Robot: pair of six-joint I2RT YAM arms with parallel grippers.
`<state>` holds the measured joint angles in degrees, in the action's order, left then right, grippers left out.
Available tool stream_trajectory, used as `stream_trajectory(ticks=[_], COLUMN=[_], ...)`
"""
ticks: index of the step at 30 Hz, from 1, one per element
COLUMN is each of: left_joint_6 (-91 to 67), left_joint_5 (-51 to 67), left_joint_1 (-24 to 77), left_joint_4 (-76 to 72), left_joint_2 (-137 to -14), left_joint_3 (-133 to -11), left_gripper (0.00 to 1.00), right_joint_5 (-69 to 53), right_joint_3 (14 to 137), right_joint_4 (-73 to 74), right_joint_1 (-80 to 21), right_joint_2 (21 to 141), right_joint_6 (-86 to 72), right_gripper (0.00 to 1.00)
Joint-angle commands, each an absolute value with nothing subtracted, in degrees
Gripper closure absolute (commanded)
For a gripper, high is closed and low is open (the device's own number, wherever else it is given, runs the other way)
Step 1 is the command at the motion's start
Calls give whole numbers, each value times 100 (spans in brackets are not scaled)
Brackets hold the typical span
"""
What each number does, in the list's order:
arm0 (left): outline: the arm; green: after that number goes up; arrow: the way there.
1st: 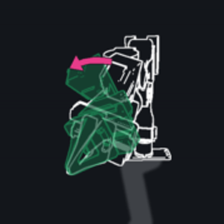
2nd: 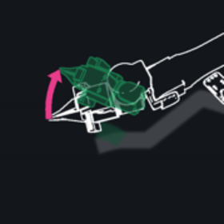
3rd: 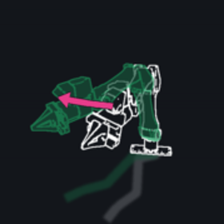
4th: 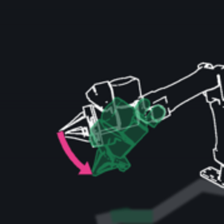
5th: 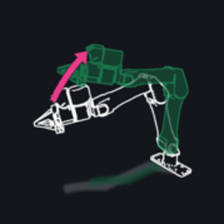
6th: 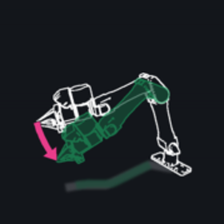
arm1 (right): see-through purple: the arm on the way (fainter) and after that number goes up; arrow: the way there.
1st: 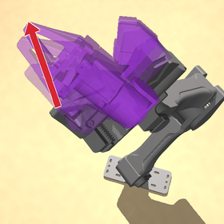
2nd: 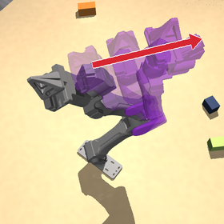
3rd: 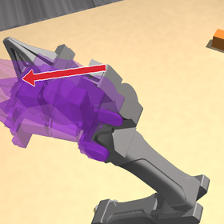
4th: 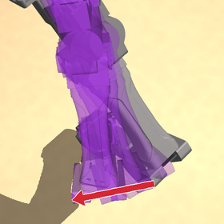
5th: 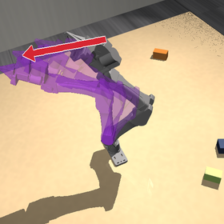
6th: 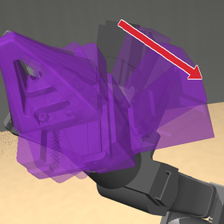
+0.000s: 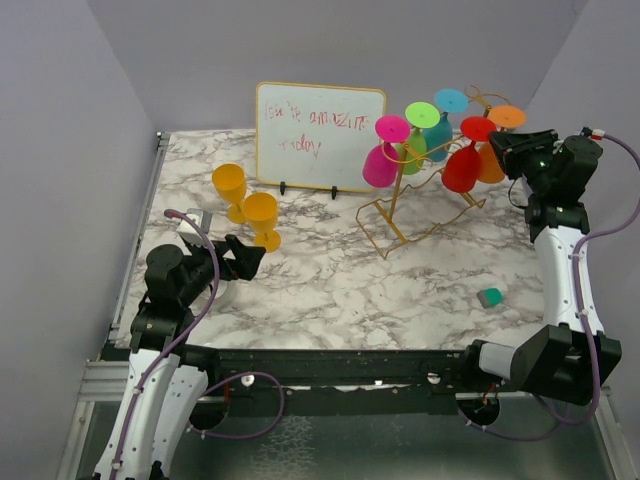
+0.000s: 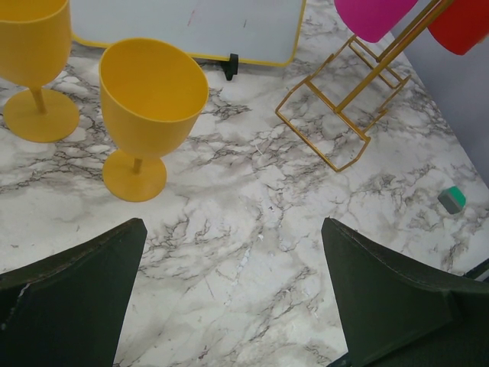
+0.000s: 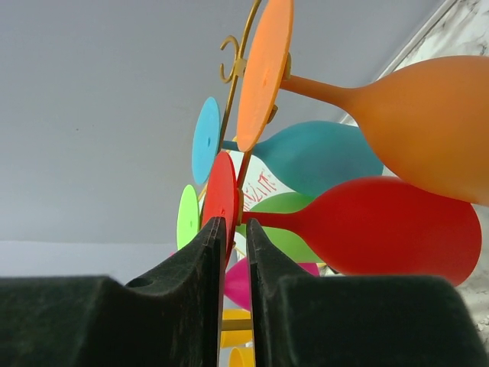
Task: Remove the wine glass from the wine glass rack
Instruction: Pick up the wine glass from the wine rack.
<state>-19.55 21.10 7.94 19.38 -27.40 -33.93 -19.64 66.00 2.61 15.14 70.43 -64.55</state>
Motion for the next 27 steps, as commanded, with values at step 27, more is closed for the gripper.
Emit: stream_trajectory(ticks=[27], left_joint_6=[-1969], left_joint_5=[2008], left_joint_1=[747], left_joint_4=[1872], left_joint_2=[-2751], left_joint_3=[-3401], left_gripper=[1], right_joint_5=[-2058], right_joint_3=[6786], right_joint_4=[97], right_joint_1=[1568], right_joint_2=[6802], right_joint_6=[-7186], right_gripper=[99])
